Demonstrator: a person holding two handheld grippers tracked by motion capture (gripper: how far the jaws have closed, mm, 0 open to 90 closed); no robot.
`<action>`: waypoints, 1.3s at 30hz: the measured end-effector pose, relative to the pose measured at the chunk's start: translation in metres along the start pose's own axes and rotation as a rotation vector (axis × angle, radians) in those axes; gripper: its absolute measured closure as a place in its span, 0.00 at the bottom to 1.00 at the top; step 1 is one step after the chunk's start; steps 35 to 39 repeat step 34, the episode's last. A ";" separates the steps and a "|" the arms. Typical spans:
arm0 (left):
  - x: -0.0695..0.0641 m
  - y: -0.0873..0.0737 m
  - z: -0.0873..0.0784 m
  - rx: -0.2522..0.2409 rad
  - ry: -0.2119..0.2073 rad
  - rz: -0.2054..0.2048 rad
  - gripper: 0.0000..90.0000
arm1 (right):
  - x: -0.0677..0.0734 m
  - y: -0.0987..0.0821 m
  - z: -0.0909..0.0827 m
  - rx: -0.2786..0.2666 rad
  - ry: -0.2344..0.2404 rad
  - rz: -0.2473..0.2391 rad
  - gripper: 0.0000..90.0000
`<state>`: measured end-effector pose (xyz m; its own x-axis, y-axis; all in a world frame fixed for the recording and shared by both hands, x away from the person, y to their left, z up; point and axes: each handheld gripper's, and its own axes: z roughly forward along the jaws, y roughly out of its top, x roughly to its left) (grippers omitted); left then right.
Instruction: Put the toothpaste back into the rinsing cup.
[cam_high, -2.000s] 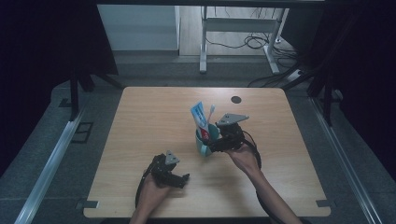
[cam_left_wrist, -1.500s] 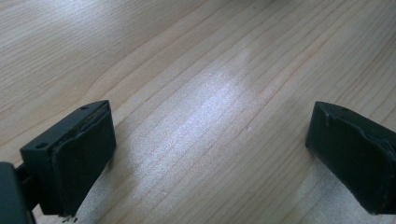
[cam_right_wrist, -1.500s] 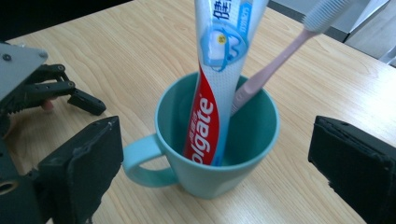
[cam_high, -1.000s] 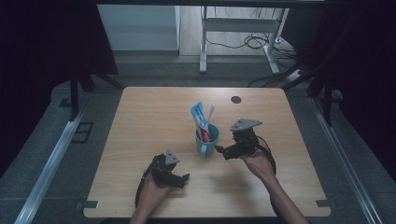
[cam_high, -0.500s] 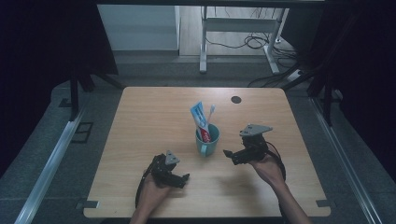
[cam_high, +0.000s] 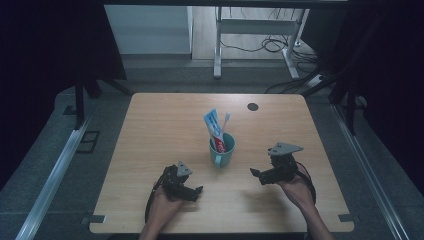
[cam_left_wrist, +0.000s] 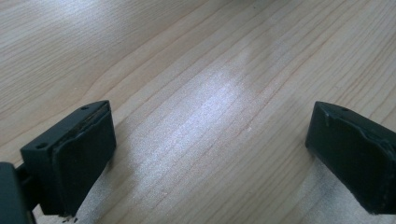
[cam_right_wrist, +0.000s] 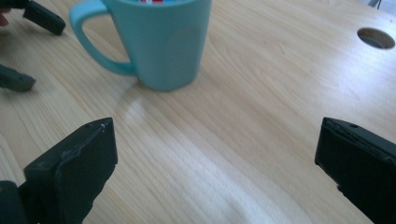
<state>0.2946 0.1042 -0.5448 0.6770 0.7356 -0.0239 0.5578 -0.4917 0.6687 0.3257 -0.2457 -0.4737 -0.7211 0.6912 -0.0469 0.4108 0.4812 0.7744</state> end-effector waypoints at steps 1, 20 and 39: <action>0.000 0.000 0.000 0.000 0.001 0.001 0.02 | -0.001 -0.003 -0.001 0.000 -0.001 0.003 0.00; -0.001 0.000 0.000 0.001 0.001 -0.005 0.02 | -0.009 -0.063 0.006 0.084 -0.013 0.074 0.00; 0.000 0.000 0.000 0.001 0.001 -0.003 0.02 | -0.008 -0.080 0.014 0.114 -0.009 0.071 0.00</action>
